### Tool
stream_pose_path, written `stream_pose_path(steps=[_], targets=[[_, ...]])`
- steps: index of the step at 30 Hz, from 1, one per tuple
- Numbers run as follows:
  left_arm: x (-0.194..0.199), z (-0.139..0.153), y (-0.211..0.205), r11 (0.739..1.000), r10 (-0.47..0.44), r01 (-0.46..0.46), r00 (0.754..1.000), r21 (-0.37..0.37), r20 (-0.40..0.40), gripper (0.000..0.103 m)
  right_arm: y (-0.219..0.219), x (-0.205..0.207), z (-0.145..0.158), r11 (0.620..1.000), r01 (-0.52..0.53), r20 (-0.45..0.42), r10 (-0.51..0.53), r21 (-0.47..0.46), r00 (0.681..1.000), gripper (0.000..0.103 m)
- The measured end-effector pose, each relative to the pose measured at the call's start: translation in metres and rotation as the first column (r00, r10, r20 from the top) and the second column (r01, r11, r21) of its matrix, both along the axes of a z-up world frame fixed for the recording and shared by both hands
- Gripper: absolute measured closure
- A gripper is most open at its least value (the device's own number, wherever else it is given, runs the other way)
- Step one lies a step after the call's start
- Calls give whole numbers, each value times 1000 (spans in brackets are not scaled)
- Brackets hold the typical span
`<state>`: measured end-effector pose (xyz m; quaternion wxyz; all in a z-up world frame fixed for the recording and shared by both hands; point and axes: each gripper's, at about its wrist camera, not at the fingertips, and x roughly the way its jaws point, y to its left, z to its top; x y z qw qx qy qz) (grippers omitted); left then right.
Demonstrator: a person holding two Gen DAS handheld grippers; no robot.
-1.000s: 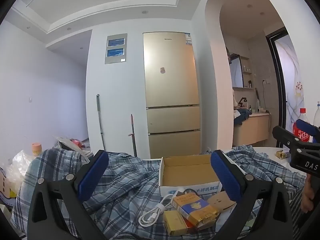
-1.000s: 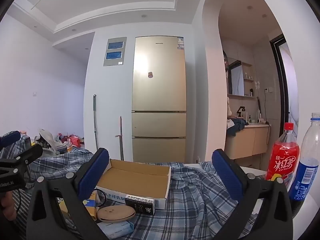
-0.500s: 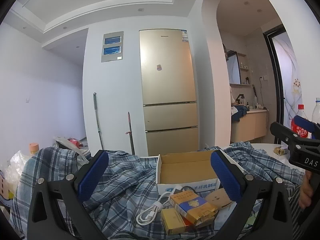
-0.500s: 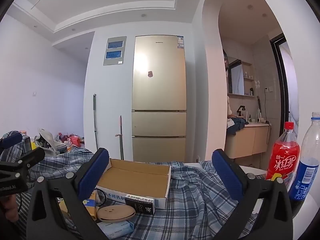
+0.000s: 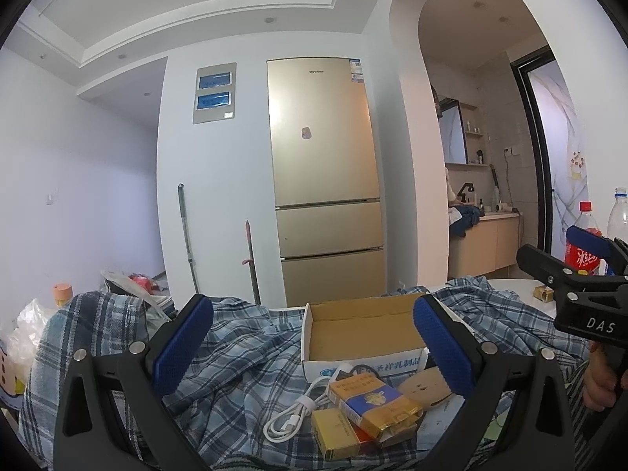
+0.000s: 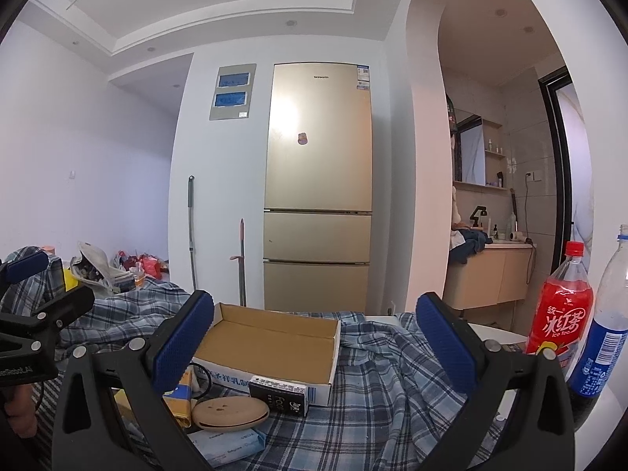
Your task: Organize soft objects
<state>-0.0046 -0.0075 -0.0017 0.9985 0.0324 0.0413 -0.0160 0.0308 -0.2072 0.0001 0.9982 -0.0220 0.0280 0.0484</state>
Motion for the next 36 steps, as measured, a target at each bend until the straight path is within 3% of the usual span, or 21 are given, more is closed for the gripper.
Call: stream_pose_path(steps=[27, 33, 36], targets=[[5, 3, 5, 1000, -17, 17, 1000, -21, -11, 0, -1, -4, 6, 1000, 10, 4, -10, 3, 1000, 0], [1, 14, 5, 999, -23, 23, 1000, -22, -16, 0, -7, -15, 23, 999, 4, -1, -3, 32, 1000, 0], [-10, 26, 5, 999, -21, 22, 1000, -31, 23, 0, -15, -22, 35, 998, -4, 3, 4, 65, 1000, 0]])
